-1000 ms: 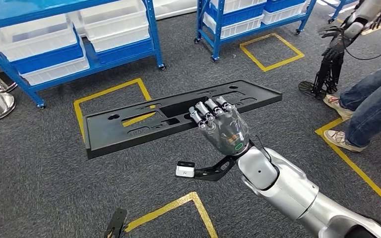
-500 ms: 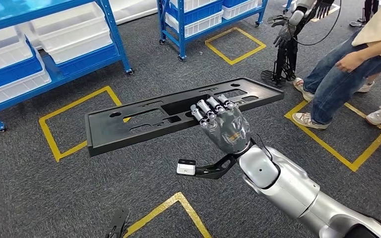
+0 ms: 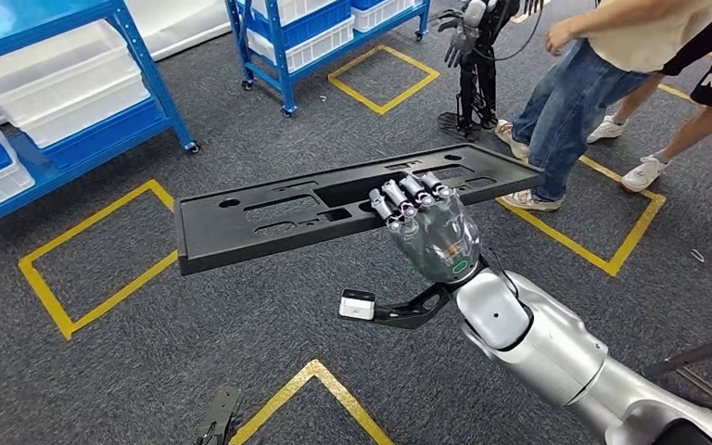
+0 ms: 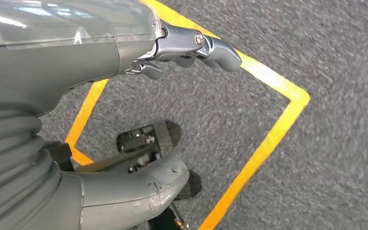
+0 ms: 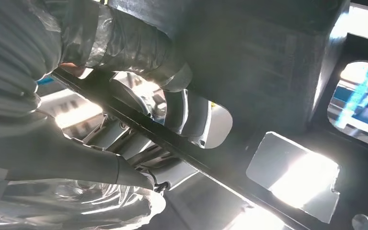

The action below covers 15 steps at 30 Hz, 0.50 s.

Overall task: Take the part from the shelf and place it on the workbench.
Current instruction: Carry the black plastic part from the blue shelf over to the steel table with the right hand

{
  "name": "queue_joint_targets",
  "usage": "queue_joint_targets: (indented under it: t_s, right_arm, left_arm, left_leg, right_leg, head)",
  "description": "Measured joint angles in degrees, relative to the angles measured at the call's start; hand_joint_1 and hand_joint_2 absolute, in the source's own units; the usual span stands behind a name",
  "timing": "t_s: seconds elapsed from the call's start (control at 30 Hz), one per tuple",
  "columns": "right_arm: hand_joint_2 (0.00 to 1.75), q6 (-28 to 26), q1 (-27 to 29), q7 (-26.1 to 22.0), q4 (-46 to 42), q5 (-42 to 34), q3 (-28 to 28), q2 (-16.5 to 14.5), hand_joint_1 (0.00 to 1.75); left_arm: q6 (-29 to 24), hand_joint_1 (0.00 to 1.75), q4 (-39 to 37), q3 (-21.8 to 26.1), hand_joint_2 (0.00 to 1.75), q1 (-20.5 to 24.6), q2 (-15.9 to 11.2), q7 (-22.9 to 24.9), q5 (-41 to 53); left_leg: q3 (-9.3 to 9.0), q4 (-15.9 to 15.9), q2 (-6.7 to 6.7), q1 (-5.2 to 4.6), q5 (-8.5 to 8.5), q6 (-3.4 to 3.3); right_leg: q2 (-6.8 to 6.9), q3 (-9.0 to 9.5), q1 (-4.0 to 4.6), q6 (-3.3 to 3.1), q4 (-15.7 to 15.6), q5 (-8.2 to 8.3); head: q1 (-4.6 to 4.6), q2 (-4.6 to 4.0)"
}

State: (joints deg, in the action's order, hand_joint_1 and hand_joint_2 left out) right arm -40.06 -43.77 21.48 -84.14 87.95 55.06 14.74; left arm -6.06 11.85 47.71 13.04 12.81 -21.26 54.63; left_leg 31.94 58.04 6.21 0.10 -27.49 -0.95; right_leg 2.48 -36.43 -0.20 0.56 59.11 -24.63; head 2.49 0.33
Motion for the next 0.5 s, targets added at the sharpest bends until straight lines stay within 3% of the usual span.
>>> queue_joint_targets:
  t_s: [0.03, 0.1, 0.17, 0.2, 0.23, 0.27, 0.33, 0.4, 0.47, 0.5]
  right_arm:
    - [1.75, 0.00, -0.06, 0.11, 0.01, 0.00, 0.00, 0.05, 1.75]
    - [1.75, 0.00, -0.37, 0.45, 0.02, 0.00, 0.04, 0.15, 1.75]
    - [1.75, 0.00, -0.61, 0.75, 0.02, 0.00, 0.12, 0.19, 1.75]
    - [1.75, 0.00, -0.65, 0.82, 0.03, 0.00, 0.18, 0.20, 1.75]
    - [1.75, 0.00, -0.66, 0.86, 0.04, 0.00, 0.26, 0.20, 1.75]
    - [1.75, 0.00, -0.66, 0.89, 0.04, 0.00, 0.34, 0.21, 1.75]
    - [1.75, 0.00, -0.74, 0.95, 0.04, 0.00, 0.48, 0.21, 1.75]
    - [1.75, 0.01, -0.90, 1.08, 0.04, 0.00, 0.54, 0.21, 1.75]
    - [1.75, 0.01, -1.00, 1.27, 0.05, 0.00, 0.63, 0.22, 1.75]
    - [1.75, 0.01, -1.00, 1.34, 0.05, 0.00, 0.70, 0.26, 1.75]
  left_arm:
    - [0.01, 0.00, 0.00, -0.01, 1.75, 0.08, 0.01, -0.02, 0.01]
    - [0.01, 0.00, 0.00, -0.02, 1.75, 0.20, 0.02, -0.03, 0.05]
    - [0.01, 0.00, -0.01, -0.02, 1.75, 0.07, 0.01, -0.02, 0.10]
    - [0.01, 0.00, -0.01, -0.02, 1.75, -0.06, 0.00, -0.02, 0.13]
    - [0.01, 0.00, -0.01, -0.02, 1.75, -0.18, 0.00, -0.01, 0.19]
    - [0.00, 0.00, -0.01, -0.02, 1.75, -0.25, -0.01, -0.01, 0.28]
    - [-0.01, 0.00, 0.00, -0.06, 1.75, -0.24, -0.02, -0.01, 0.47]
    - [-0.02, 0.00, 0.00, -0.10, 1.75, -0.15, -0.10, -0.01, 0.54]
    - [-0.01, 0.00, -0.01, -0.13, 1.75, -0.19, -0.17, 0.05, 0.61]
    - [0.00, 0.00, -0.01, -0.16, 1.75, -0.21, -0.15, 0.09, 0.68]
  left_leg:
    - [-0.02, 0.23, -0.12, 0.09, -0.37, 0.30]
    - [1.12, 3.23, -2.23, 0.38, -2.66, 0.77]
    - [4.19, 10.14, -4.87, 0.57, -6.30, 1.01]
    - [5.84, 13.59, -5.40, 0.58, -7.51, 1.06]
    - [6.90, 15.62, -5.65, 0.58, -7.75, 1.06]
    - [7.08, 15.68, -5.80, 0.58, -6.91, 1.00]
    - [4.74, 9.89, -6.91, 0.58, -2.78, 0.58]
    - [2.01, 3.34, -10.04, 0.74, 0.04, 0.02]
    - [1.22, 1.14, -11.61, 0.69, 0.28, -0.28]
    - [1.11, 0.71, -11.02, 0.59, 0.41, -0.39]
  right_leg:
    - [-0.61, 0.01, -0.12, -0.29, -0.16, 0.12]
    - [-1.76, 0.11, -0.44, -0.98, -0.48, 0.41]
    - [-2.91, 0.07, -0.47, -1.37, -0.52, 0.52]
    - [-3.65, 0.02, -0.41, -1.43, -0.47, 0.53]
    - [-4.40, 0.00, -0.34, -1.45, -0.40, 0.53]
    - [-5.19, -0.03, -0.29, -1.45, -0.31, 0.52]
    - [-6.69, -0.04, -0.28, -1.42, -0.08, 0.51]
    - [-8.01, -0.40, -0.37, -1.13, 0.17, 0.59]
    - [-9.33, -1.05, -0.74, -0.39, 0.16, 0.98]
    - [-10.10, -1.29, -0.89, 0.09, -0.03, 1.28]
  head:
    - [-0.01, 0.00]
    - [-0.02, 0.00]
    - [-0.01, 0.00]
    - [-0.01, 0.00]
    - [-0.01, 0.00]
    - [-0.01, 0.00]
    - [-0.02, 0.00]
    - [-0.01, 0.00]
    - [-0.02, 0.00]
    - [-0.03, 0.00]
